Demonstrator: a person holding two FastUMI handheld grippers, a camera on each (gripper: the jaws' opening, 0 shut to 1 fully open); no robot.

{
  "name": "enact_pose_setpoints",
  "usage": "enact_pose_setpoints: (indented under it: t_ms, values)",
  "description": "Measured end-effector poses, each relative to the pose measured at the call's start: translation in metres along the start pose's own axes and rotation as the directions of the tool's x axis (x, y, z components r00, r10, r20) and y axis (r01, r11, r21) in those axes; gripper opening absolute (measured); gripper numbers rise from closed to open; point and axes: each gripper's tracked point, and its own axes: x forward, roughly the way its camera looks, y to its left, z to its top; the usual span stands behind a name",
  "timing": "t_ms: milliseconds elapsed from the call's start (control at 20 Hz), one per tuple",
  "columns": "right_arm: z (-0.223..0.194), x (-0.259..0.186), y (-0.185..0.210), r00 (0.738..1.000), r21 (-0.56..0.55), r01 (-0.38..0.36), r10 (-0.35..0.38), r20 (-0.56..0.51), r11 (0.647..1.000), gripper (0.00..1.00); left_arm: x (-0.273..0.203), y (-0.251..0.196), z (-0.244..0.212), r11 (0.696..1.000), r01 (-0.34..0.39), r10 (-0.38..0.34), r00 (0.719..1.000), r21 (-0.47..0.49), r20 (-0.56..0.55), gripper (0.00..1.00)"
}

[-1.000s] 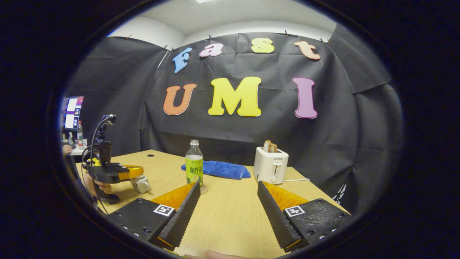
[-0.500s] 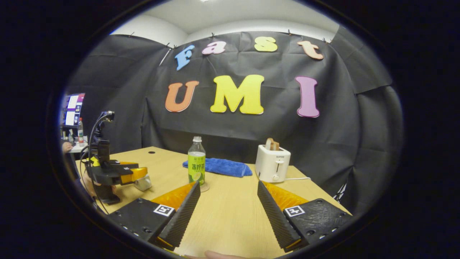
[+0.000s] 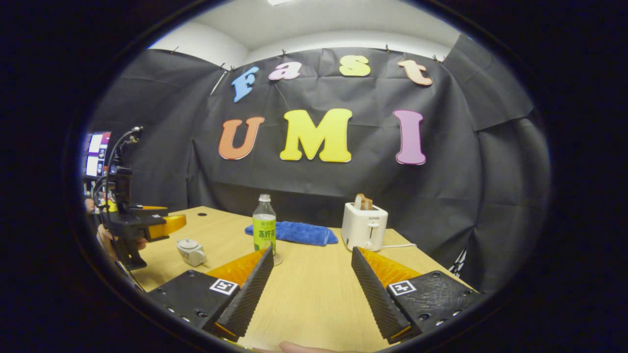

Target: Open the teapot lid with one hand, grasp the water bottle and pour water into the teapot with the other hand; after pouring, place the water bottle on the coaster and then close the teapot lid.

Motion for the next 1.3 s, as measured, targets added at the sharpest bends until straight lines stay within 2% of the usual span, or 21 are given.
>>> enact_pose_setpoints:
  t_ms: [100, 150, 200, 350, 450, 550, 650, 800, 900, 1000, 1150, 1300]
  values:
    - [0.006, -0.007, -0.010, 0.999, 0.015, 0.044, -0.043, -0.013, 0.999, 0.97, -0.013, 0.012, 0.021, 0.997, -0.077, 0.077, 0.997, -0.024, 0.023, 0.95]
    - [0.012, -0.012, -0.020, 0.997, 0.021, 0.082, -0.082, -0.011, 0.996, 0.94, -0.020, 0.018, 0.028, 0.993, -0.115, 0.116, 0.993, -0.028, 0.028, 0.96]
    - [0.019, -0.017, -0.028, 0.993, 0.026, 0.117, -0.117, -0.005, 0.993, 0.95, -0.027, 0.017, 0.033, 0.992, -0.123, 0.125, 0.992, -0.036, 0.033, 0.96]
    - [0.021, -0.030, -0.030, 0.987, 0.059, 0.159, -0.157, -0.035, 0.986, 0.95, -0.049, -0.011, 0.039, 0.998, -0.050, 0.051, 0.999, -0.022, 0.012, 0.96]
    - [0.017, -0.035, -0.023, 0.988, 0.077, 0.143, -0.137, -0.076, 0.987, 0.95, -0.065, -0.023, 0.041, 1.000, -0.013, 0.013, 1.000, 0.002, -0.001, 0.96]
    - [0.021, -0.038, -0.014, 0.991, 0.087, 0.120, -0.114, -0.067, 0.989, 0.97, -0.082, -0.032, 0.048, 1.000, 0.014, -0.014, 1.000, 0.016, 0.002, 0.96]
    - [0.021, -0.039, -0.005, 0.994, 0.088, 0.098, -0.092, -0.066, 0.991, 0.97, -0.099, -0.032, 0.062, 1.000, -0.008, 0.007, 0.999, 0.010, 0.043, 0.96]
    - [0.025, -0.042, 0.000, 0.994, 0.067, 0.100, -0.096, -0.051, 0.993, 0.95, -0.114, -0.041, 0.070, 0.998, 0.029, -0.033, 0.997, 0.050, 0.074, 0.96]
    - [0.024, -0.044, 0.003, 0.994, 0.056, 0.097, -0.094, -0.048, 0.994, 0.96, -0.116, -0.039, 0.076, 0.997, 0.016, -0.023, 0.995, 0.074, 0.093, 0.96]
    - [0.026, -0.045, 0.013, 0.997, 0.059, 0.063, -0.061, -0.037, 0.996, 0.97, -0.115, -0.039, 0.077, 0.998, 0.015, -0.022, 0.993, 0.063, 0.119, 0.96]
    - [0.021, -0.042, 0.017, 0.998, 0.046, 0.051, -0.049, -0.046, 0.998, 0.97, -0.115, -0.041, 0.070, 0.999, 0.039, -0.042, 0.994, 0.033, 0.097, 0.96]
    - [0.017, -0.040, 0.018, 0.997, 0.027, 0.060, -0.058, -0.052, 0.998, 0.95, -0.112, -0.036, 0.064, 0.999, 0.002, -0.006, 0.997, 0.052, 0.075, 0.96]
